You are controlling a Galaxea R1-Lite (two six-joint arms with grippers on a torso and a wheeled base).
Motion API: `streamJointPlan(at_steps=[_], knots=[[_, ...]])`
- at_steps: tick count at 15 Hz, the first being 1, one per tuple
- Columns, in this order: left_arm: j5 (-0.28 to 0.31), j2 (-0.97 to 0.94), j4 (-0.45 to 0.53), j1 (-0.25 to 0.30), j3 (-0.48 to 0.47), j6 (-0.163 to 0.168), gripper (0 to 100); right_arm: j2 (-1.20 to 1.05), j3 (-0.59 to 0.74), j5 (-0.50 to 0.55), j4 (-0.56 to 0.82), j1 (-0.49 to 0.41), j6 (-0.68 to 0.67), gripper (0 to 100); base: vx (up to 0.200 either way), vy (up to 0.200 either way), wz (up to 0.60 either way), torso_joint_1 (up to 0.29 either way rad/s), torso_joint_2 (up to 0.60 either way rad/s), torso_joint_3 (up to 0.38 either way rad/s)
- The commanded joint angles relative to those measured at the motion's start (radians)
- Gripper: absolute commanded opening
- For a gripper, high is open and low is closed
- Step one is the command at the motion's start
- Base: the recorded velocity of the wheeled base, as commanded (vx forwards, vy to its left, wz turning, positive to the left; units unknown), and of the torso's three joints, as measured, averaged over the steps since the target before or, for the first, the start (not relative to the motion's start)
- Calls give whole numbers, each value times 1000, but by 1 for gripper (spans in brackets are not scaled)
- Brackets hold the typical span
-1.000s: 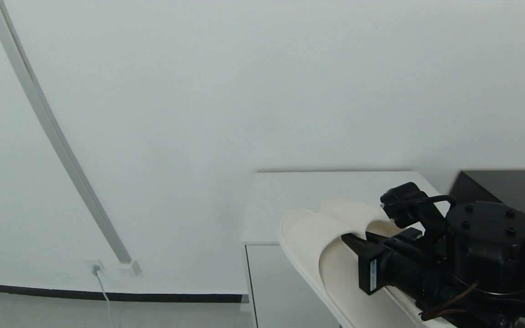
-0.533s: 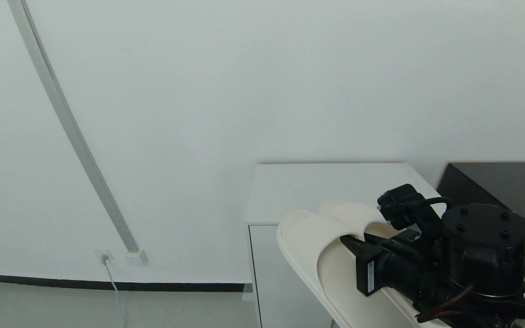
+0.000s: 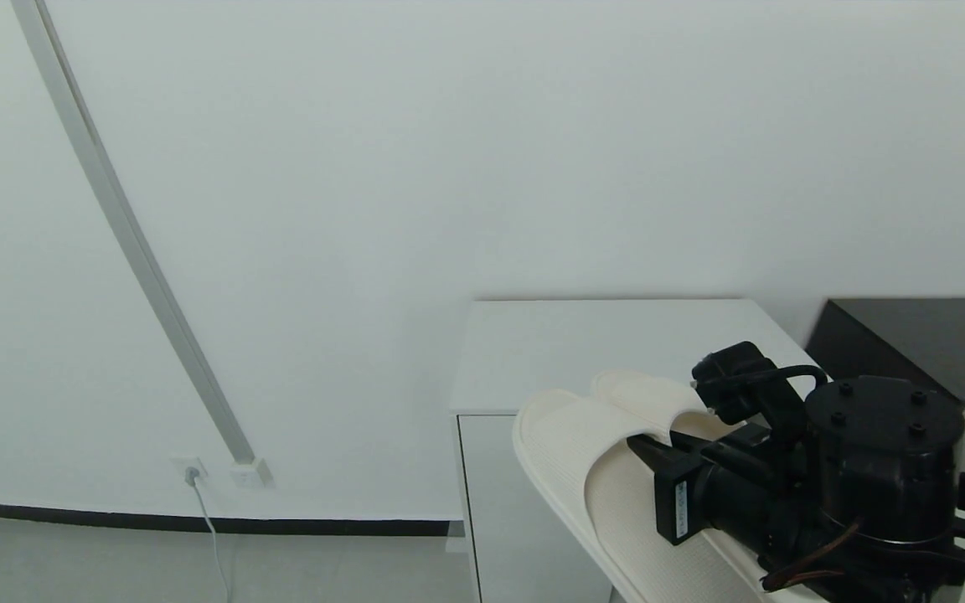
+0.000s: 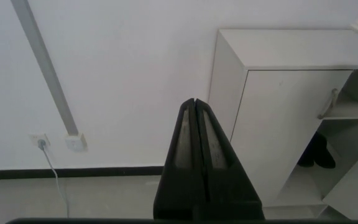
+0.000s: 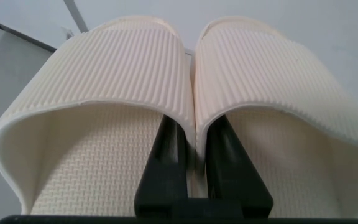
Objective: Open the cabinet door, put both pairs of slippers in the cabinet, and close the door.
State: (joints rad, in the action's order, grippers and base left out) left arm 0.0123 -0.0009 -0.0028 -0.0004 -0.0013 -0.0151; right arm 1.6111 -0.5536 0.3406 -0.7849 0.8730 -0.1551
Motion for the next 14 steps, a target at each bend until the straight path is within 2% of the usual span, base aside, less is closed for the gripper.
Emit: streamJointPlan(at_steps=[1, 14], knots=[[0, 1, 0, 0, 1, 0, 0, 6, 0, 0, -1, 0, 0, 0, 0, -200, 0, -2, -7, -2], [0, 1, 0, 0, 0, 0, 0, 18, 0, 0, -2, 0, 0, 0, 0, -200, 0, 2, 2, 3]])
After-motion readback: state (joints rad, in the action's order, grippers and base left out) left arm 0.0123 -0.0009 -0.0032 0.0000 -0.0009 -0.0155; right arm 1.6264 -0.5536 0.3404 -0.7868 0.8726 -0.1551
